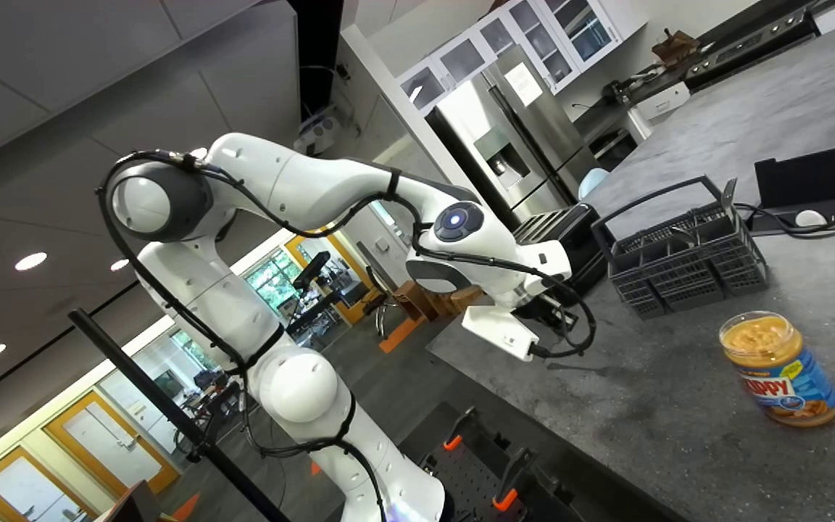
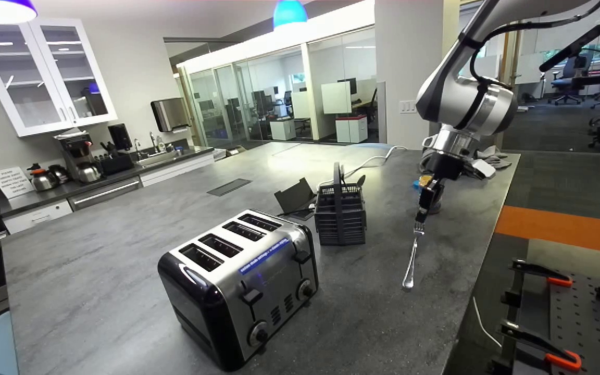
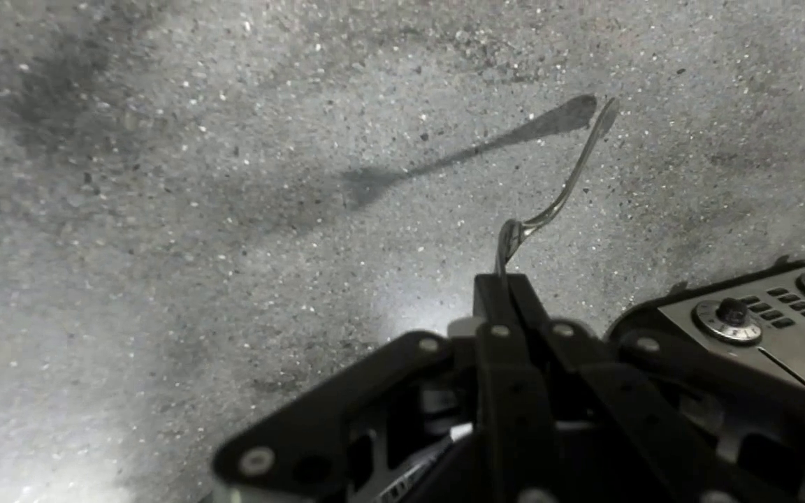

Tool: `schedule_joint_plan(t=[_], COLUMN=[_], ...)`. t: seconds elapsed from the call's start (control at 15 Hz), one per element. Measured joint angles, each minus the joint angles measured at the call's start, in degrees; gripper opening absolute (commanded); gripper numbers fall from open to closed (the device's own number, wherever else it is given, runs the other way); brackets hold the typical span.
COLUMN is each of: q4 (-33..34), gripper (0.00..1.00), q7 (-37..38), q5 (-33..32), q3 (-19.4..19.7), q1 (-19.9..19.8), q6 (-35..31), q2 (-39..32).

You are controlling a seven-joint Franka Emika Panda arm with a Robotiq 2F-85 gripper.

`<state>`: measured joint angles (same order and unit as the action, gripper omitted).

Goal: Pick the fork on the left side of the utensil holder and put it on the table

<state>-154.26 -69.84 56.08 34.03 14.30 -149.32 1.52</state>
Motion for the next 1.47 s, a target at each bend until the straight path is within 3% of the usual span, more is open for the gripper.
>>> schedule_joint_plan(t=[0.33, 0.4, 0.53, 0.67, 0.93, 1.13, 1.47], q4=[6.3, 7.4, 9.6, 11.3, 12.9, 12.9, 11.0], gripper=[0.04, 0.29, 0.34, 0.49, 0.80, 0.99, 1.00], q7=[-3.6, -4.1, -4.2, -4.2, -4.2, -4.2, 0.9], q5=[4.1, 4.5, 4.5, 4.5, 4.4, 4.5, 1.5], q3=[-0.3, -0.3, -6.5, -13.0, -20.9, -21.7, -22.1], q1=[-0.3, -0.5, -6.8, -12.9, -18.4, -17.4, -14.9], q6=[3.7, 4.7, 5.1, 4.3, 0.7, -1.7, -4.7], q2=[-9.2, -10.5, -12.5, -14.9, -19.1, -19.2, -14.4])
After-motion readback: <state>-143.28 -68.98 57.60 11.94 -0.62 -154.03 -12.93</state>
